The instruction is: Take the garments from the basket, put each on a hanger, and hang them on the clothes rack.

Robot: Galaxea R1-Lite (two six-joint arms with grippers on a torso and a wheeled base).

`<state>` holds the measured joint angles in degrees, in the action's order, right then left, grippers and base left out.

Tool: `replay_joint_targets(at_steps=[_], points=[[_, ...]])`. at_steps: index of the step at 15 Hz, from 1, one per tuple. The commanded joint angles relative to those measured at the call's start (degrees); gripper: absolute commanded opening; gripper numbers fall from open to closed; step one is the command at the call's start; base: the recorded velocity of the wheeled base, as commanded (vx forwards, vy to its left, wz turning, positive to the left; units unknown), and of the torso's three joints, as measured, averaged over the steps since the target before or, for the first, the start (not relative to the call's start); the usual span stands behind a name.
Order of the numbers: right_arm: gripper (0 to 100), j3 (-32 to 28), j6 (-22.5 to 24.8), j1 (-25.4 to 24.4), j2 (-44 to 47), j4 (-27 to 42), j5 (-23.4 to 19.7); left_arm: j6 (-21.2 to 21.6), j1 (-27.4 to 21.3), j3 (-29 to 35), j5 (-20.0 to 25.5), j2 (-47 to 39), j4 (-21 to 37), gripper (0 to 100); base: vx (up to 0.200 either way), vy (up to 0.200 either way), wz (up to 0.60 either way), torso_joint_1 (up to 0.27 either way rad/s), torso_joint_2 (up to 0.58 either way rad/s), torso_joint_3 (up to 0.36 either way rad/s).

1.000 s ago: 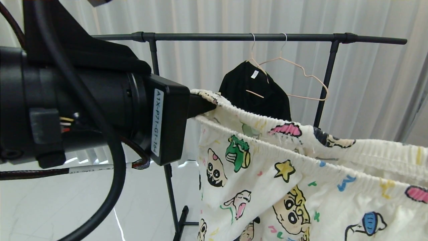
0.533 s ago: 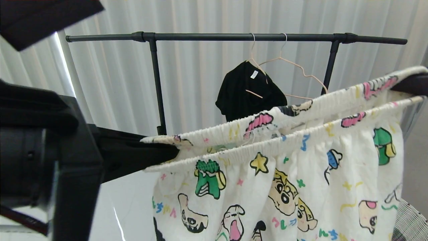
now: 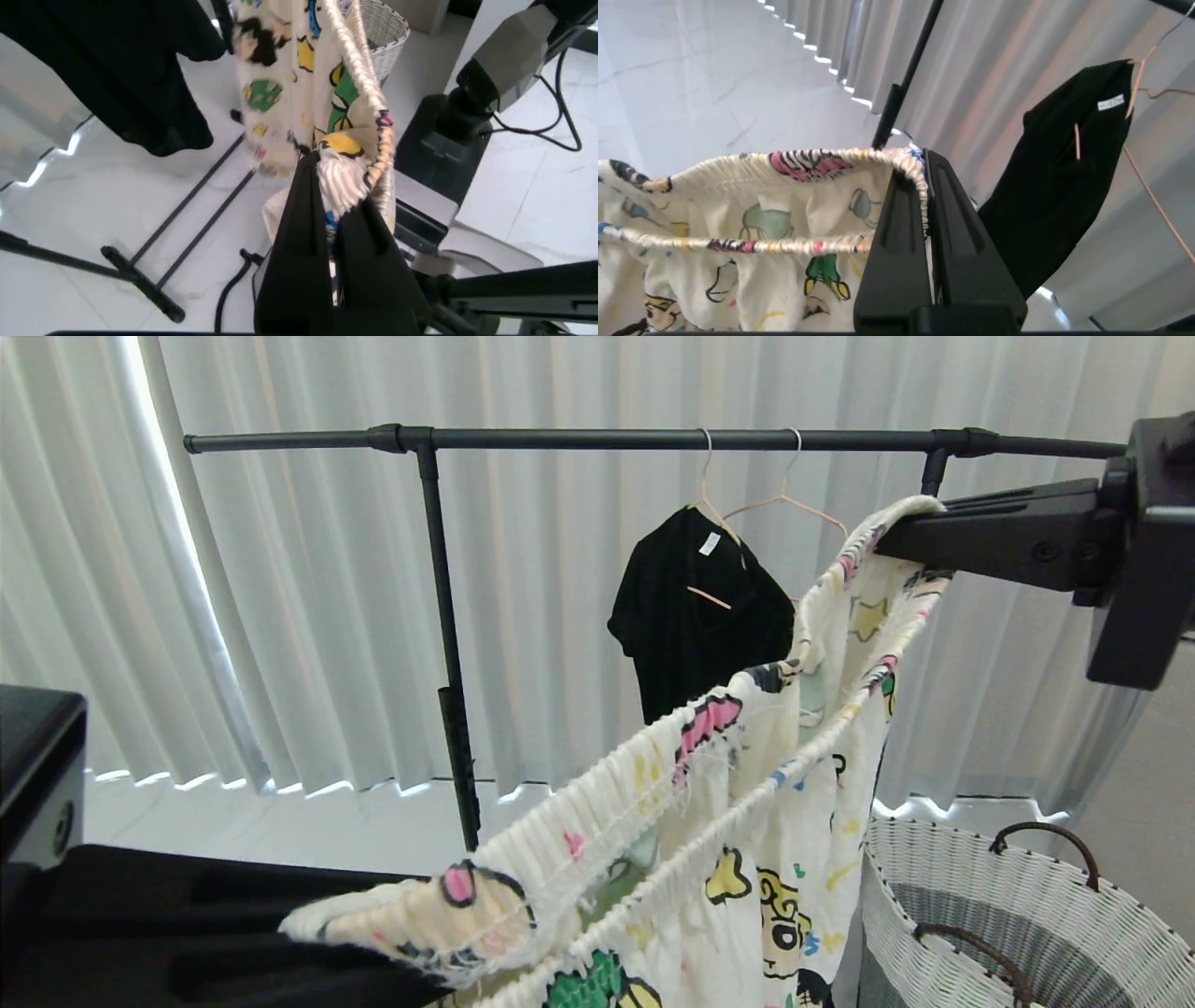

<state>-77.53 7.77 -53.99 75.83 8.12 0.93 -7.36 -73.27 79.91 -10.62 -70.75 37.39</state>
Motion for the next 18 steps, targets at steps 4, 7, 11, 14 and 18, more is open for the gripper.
replay_joint_targets(at_steps=[4, 7, 11, 14, 18], points=[[0, -0.43, 0.06, 0.29, -2.61, 2.16, 0.39, 0.07, 3.13, -0.19, -0.54, 0.09, -0.04, 0, 0.0, 0.0, 0.0, 0.0, 0.0, 0.0], [0, -4.29, -0.03, 1.43, -7.36, 15.96, 0.22, 3.23, 14.38, 1.57, -0.46, -3.34, -2.41, 0, 0.0, 0.0, 0.0, 0.0, 0.0, 0.0], [0, -5.09, -0.03, 0.91, -8.41, 20.01, -0.14, 3.85, 17.63, 1.3, -1.07, -7.91, -16.03, 0, 0.0, 0.0, 0.0, 0.0, 0.0, 0.0], [0, -4.91, -0.03, 0.82, -8.06, 20.01, -0.05, 3.94, 17.54, 0.86, -1.16, -7.64, -16.03, 0, 0.0, 0.0, 0.0, 0.0, 0.0, 0.0], [0, -4.21, -0.03, 0.91, -8.24, 20.09, 0.39, 3.94, 17.54, -0.1, -1.25, -7.12, -16.03, 0, 0.0, 0.0, 0.0, 0.0, 0.0, 0.0]])
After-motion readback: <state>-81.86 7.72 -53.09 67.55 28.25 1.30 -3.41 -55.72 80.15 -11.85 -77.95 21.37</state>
